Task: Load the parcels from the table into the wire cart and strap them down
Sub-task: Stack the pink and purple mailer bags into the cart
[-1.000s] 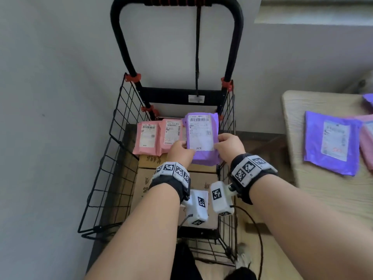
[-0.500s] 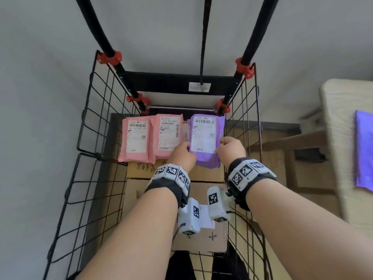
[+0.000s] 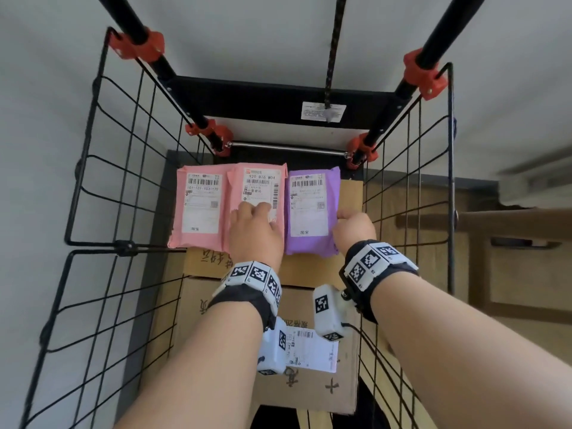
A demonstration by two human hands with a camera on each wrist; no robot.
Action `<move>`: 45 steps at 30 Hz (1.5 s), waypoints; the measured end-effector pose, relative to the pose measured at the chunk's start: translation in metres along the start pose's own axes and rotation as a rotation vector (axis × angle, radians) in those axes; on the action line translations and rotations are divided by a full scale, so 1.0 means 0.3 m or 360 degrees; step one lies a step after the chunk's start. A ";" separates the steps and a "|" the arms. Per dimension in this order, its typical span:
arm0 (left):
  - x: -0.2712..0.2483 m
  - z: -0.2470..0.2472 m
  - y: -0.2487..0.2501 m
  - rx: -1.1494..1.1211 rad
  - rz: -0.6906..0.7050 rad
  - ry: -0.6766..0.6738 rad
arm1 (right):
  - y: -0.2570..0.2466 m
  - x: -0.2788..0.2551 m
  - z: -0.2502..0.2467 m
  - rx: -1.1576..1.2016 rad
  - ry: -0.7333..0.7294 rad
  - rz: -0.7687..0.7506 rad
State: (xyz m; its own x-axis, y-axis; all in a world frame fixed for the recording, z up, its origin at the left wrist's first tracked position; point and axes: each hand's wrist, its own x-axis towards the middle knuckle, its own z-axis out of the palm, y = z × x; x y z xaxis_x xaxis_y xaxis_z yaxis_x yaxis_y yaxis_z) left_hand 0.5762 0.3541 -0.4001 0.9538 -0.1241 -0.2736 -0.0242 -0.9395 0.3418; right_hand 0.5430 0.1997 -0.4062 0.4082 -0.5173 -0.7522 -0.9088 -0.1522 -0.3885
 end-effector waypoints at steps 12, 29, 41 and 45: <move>0.012 0.072 -0.116 0.0110 -0.0203 -0.0398 | 0.003 0.005 0.085 -0.0222 -0.0172 -0.0037; -0.070 -0.107 -0.027 0.0031 -0.0117 -0.0403 | 0.002 -0.144 0.005 -0.0383 -0.0125 -0.0115; -0.254 -0.371 0.302 -0.0191 0.0327 -0.0438 | 0.016 -0.507 -0.359 -0.0004 0.0277 -0.0535; -0.320 -0.409 0.431 -0.0180 0.0497 -0.0390 | 0.072 -0.572 -0.495 0.0187 0.0454 -0.0558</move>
State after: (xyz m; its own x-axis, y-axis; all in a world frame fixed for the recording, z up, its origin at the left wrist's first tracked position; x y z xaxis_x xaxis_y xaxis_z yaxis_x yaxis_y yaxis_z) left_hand 0.5181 0.2838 -0.2194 0.8061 -0.4828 -0.3422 -0.2552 -0.8054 0.5350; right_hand 0.4404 0.1602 -0.2066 0.6338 -0.6653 -0.3946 -0.6976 -0.2712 -0.6632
